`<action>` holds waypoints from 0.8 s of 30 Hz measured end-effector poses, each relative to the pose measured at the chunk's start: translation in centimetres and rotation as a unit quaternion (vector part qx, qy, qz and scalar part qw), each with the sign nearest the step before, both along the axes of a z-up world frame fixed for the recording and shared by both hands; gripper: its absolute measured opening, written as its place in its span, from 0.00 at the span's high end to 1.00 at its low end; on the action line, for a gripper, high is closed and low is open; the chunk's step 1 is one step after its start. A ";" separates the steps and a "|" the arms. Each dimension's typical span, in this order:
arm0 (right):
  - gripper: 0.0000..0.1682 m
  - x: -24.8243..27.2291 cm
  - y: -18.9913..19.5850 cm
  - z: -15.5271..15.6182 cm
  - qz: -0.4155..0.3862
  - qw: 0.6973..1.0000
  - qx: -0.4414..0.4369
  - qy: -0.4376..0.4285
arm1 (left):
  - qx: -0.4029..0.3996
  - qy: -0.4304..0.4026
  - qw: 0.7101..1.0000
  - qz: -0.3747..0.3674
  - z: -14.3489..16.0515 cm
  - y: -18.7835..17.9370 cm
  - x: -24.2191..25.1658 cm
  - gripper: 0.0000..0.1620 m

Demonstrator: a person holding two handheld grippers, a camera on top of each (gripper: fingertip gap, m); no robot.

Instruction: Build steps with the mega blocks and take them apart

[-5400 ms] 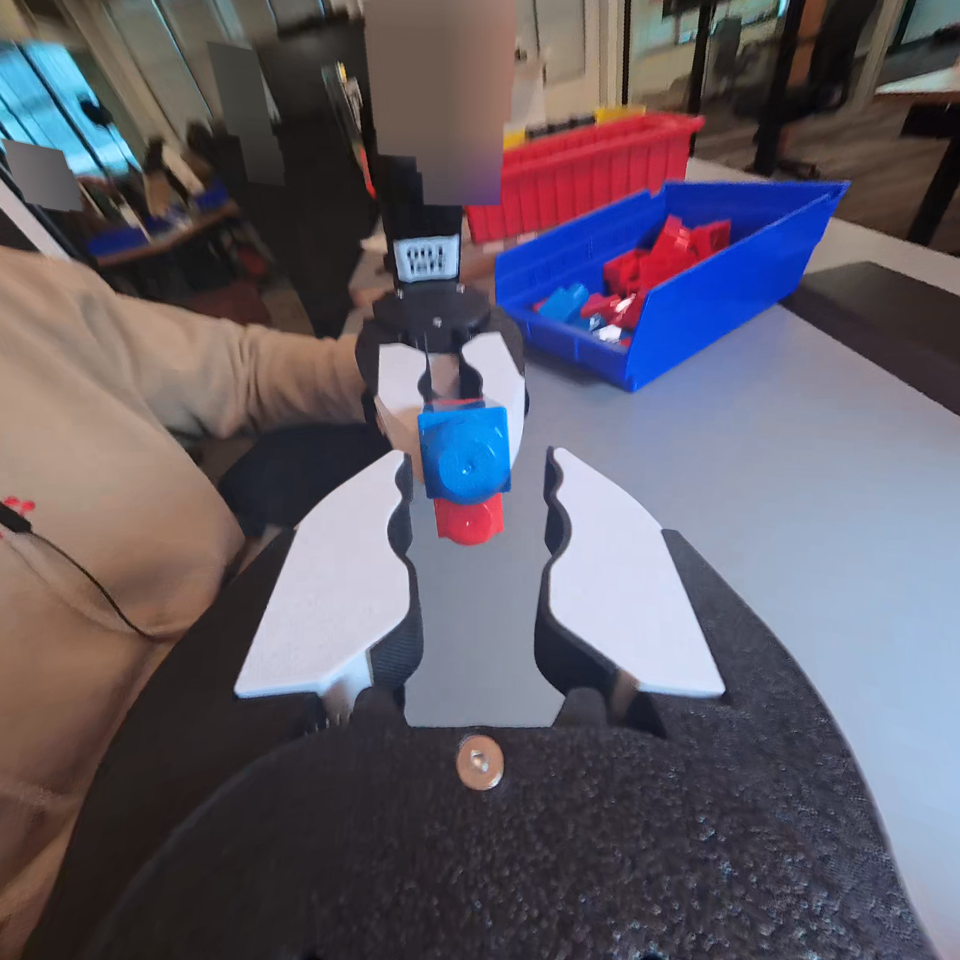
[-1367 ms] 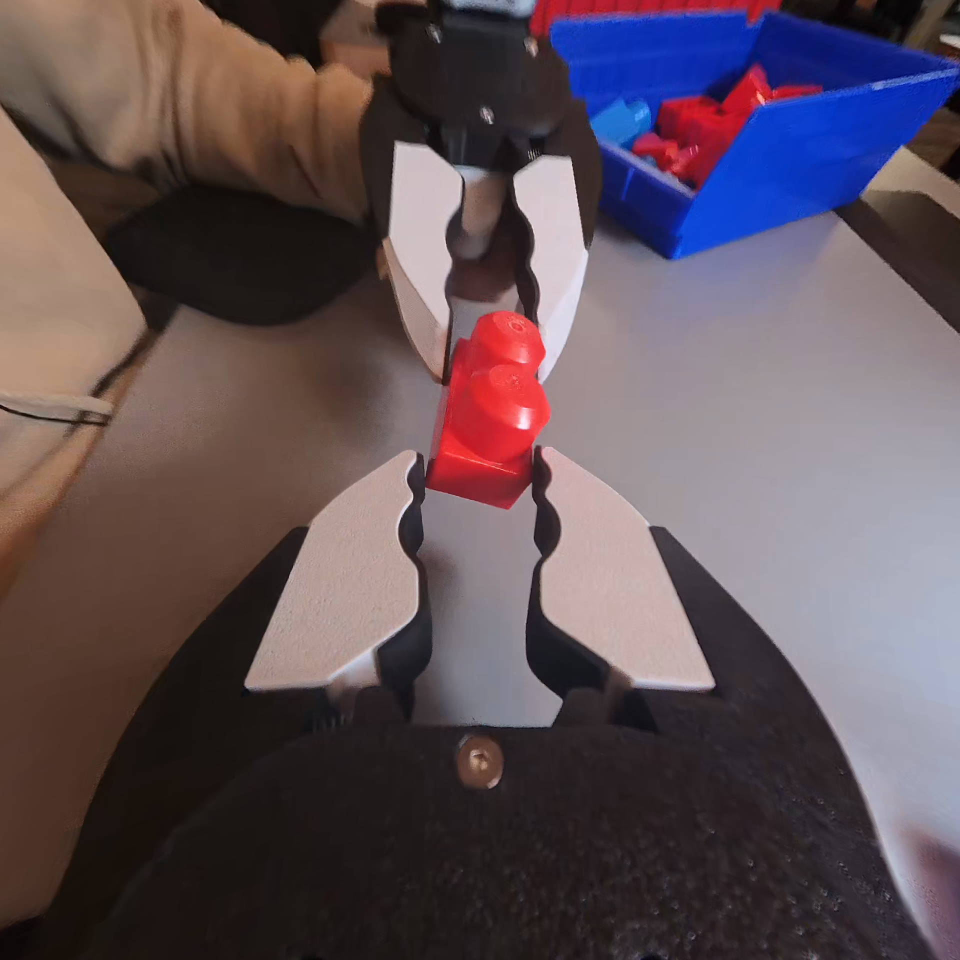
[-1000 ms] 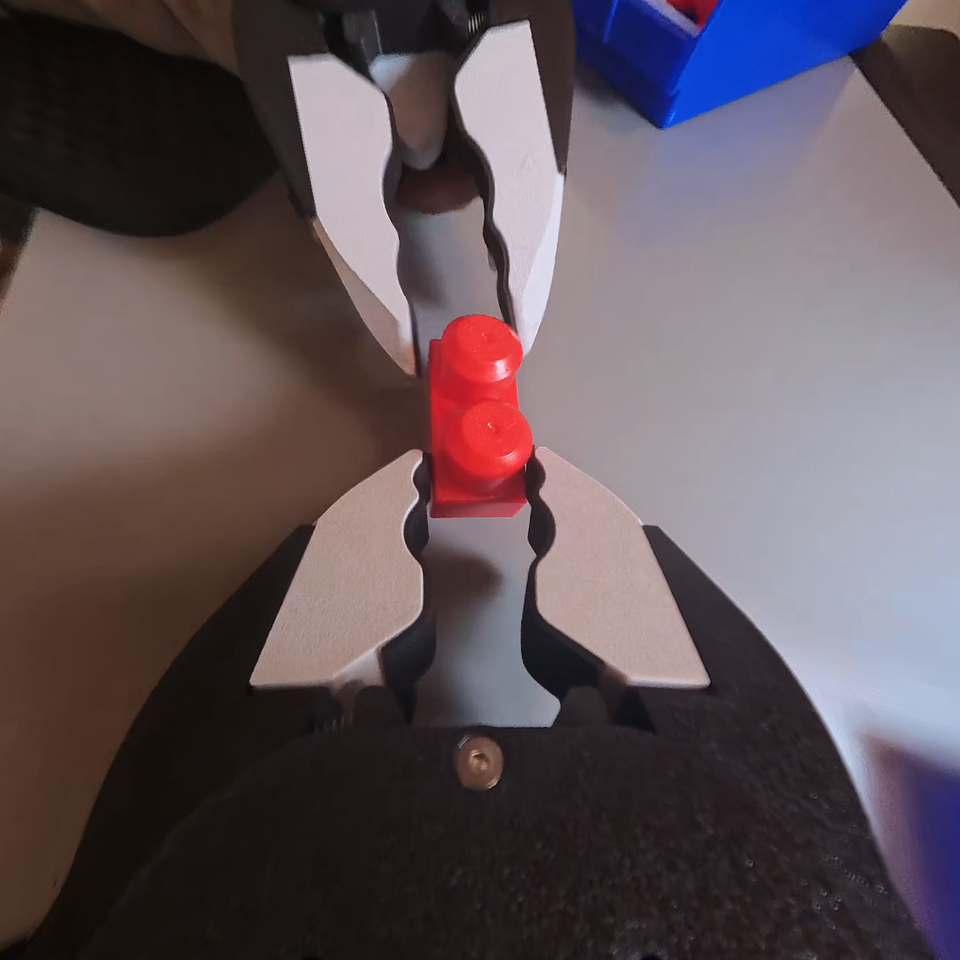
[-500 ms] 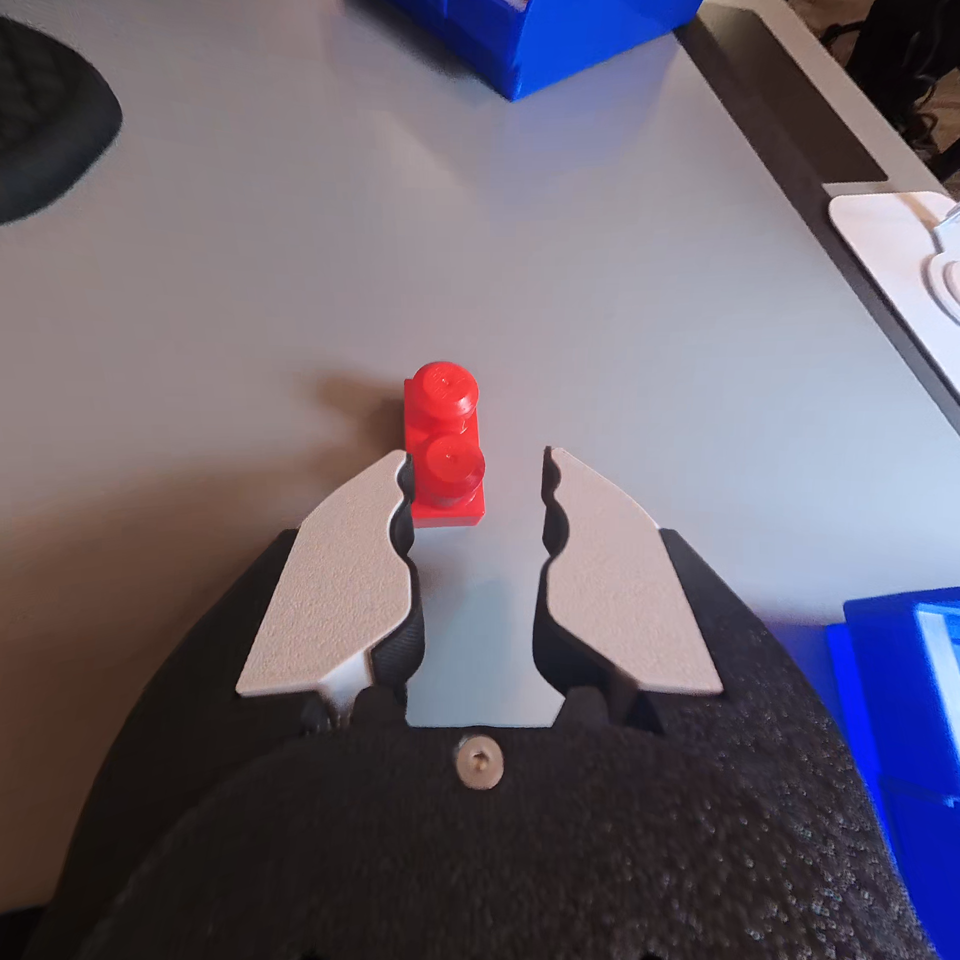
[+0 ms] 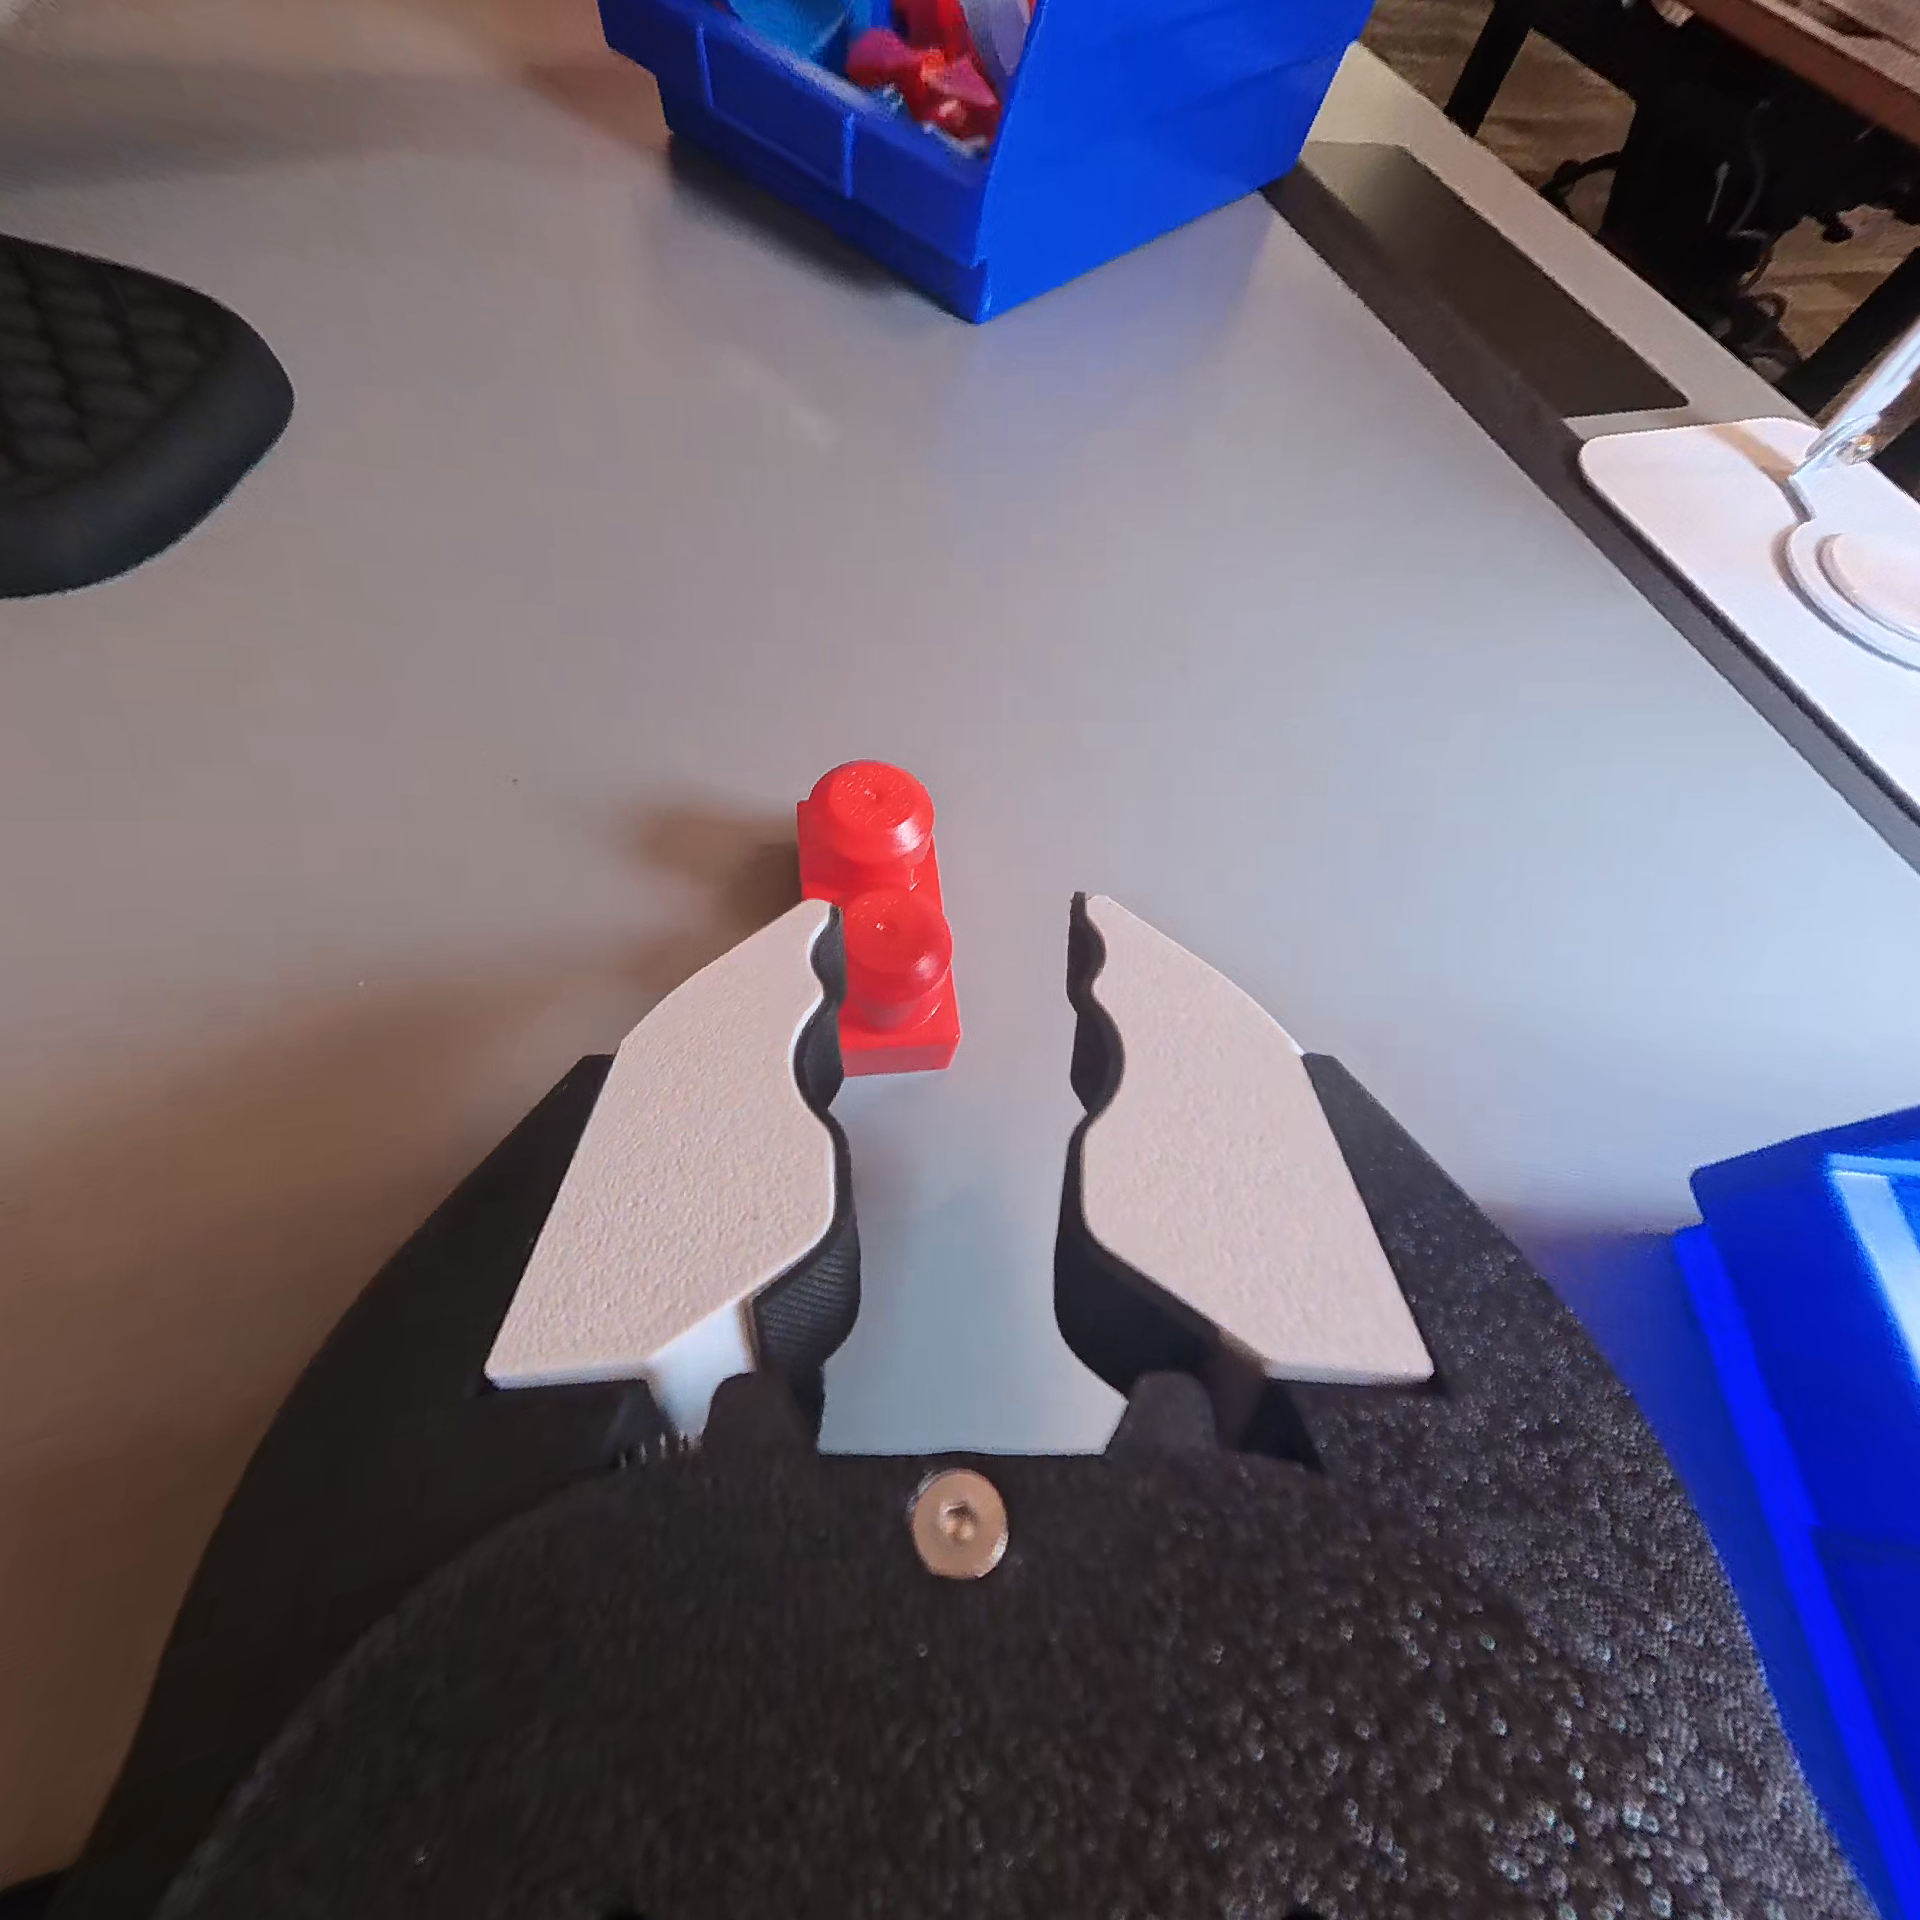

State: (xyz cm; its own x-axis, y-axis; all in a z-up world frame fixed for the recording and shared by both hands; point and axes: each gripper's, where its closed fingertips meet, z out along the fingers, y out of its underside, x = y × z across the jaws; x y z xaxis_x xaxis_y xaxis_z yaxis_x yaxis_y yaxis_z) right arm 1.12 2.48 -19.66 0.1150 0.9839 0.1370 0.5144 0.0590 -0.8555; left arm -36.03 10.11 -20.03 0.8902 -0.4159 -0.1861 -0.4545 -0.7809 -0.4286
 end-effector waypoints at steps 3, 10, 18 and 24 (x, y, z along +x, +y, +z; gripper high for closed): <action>0.75 -0.1 0.2 1.1 -0.005 0.999 -0.009 0.031 | 0.115 -0.011 0.993 -0.014 4.4 -0.4 1.3 0.72; 0.72 -1.5 -1.4 6.0 0.006 0.976 -0.129 0.176 | 0.433 -0.138 0.865 -0.214 14.4 -5.3 16.6 0.72; 0.76 -2.7 -3.3 9.0 0.026 0.912 -0.290 0.289 | 0.434 -0.180 0.805 -0.362 8.7 -10.3 33.4 0.72; 0.80 -0.3 0.3 4.9 -0.040 0.970 -0.199 0.132 | 0.334 -0.206 0.845 -0.362 4.5 -10.2 32.7 0.69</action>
